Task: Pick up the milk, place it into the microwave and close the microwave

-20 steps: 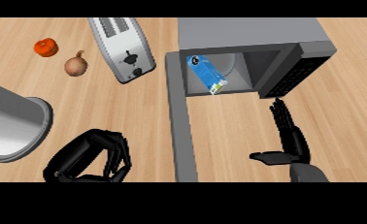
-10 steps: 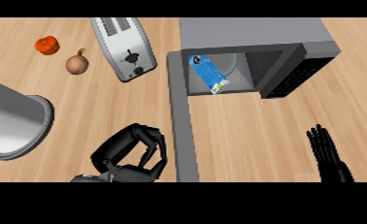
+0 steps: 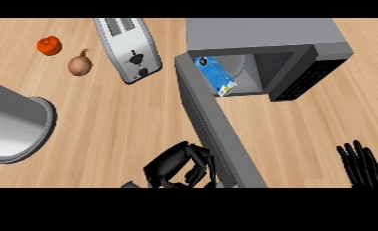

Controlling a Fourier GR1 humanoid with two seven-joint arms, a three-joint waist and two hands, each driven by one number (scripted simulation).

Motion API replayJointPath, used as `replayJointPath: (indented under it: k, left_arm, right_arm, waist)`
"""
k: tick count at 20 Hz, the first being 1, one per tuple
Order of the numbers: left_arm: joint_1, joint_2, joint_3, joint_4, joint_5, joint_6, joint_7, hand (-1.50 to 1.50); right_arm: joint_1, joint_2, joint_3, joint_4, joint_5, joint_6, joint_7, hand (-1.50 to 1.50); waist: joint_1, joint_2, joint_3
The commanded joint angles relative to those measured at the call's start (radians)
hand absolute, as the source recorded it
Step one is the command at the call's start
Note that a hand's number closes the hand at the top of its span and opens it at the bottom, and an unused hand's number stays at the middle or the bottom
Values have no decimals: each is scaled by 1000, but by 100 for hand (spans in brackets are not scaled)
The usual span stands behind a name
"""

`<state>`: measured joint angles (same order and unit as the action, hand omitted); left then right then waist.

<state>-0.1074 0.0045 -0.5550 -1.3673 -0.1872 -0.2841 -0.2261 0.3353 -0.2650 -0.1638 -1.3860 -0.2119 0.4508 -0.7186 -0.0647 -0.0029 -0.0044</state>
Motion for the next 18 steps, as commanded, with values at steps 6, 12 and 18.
replayJointPath:
  k: [6, 12, 18]
  left_arm:
    - [-168, -4, -380, 111, 192, 386, 76, 150]
    - [-315, -4, -436, 175, 296, 601, 42, 150]
    - [-448, -3, -442, 206, 396, 732, 75, 150]
  right_arm:
    - [79, -54, 50, -312, -171, 120, 147, -150]
    - [114, -96, 67, -472, -233, 124, 237, -150]
    - [107, -104, 122, -569, -255, 105, 327, -150]
  waist:
    - [-14, 8, 0]
    - [-53, 14, -1]
    - [-89, 23, -3]
